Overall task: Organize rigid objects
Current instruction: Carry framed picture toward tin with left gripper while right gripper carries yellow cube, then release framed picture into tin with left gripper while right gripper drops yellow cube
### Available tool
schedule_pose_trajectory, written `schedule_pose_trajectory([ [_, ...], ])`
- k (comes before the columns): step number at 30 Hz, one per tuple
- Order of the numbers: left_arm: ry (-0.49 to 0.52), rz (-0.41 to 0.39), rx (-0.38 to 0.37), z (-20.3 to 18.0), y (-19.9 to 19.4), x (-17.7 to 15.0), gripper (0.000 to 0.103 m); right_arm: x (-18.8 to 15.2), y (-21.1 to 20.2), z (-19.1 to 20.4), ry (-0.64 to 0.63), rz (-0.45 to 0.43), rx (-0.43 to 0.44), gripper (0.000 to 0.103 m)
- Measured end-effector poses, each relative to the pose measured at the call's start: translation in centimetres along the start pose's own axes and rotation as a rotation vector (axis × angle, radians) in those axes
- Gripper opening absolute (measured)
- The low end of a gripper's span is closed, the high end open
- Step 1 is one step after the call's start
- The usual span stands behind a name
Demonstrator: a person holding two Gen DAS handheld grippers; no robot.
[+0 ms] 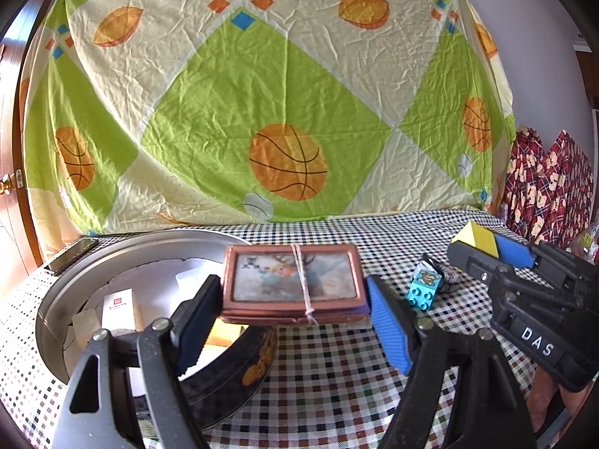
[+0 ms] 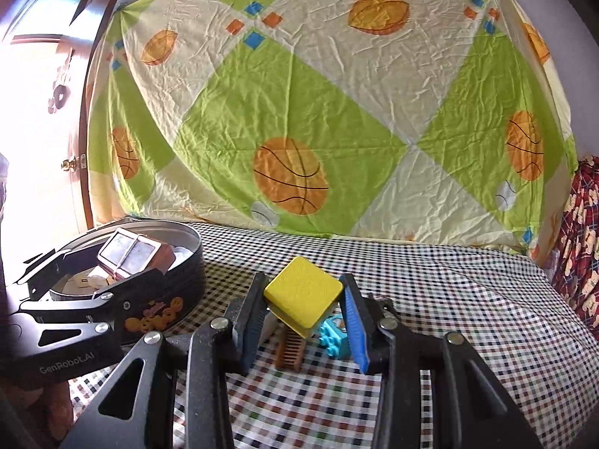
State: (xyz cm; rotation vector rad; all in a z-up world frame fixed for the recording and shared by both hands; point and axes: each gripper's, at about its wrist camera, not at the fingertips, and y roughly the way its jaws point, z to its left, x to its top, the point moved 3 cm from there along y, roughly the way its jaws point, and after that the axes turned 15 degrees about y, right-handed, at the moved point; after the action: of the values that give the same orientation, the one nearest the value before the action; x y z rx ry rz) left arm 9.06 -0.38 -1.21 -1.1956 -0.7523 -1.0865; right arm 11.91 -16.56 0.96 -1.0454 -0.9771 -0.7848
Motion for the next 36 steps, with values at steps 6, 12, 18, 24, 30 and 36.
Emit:
schedule_pose_trajectory([
  [6, -0.007, 0.009, 0.014, 0.9, -0.2, -0.4, 0.077, -0.2, 0.4, 1.4, -0.015, 0.008, 0.021, 0.042],
  [12, -0.017, 0.015, 0.02, 1.8, -0.3, -0.8, 0.077, -0.4, 0.7, 2.7, -0.019, 0.017, 0.043, 0.042],
  [18, -0.025, 0.018, 0.034, 2.5, -0.4, -1.1, 0.077, -0.7, 0.9, 3.9, -0.027, 0.021, 0.066, 0.042],
  [24, -0.028, 0.022, 0.051, 3.3, -0.7, -1.5, 0.077, -0.9, 1.0, 5.1, -0.028, 0.03, 0.086, 0.042],
  [30, -0.038, 0.025, 0.071, 4.1, -1.0, -1.8, 0.077, -1.1, 1.0, 6.0, -0.034, 0.033, 0.101, 0.042],
  [36, -0.044, 0.028, 0.082, 4.7, -1.1, -2.0, 0.077, -1.2, 1.0, 6.5, -0.034, 0.038, 0.114, 0.042],
])
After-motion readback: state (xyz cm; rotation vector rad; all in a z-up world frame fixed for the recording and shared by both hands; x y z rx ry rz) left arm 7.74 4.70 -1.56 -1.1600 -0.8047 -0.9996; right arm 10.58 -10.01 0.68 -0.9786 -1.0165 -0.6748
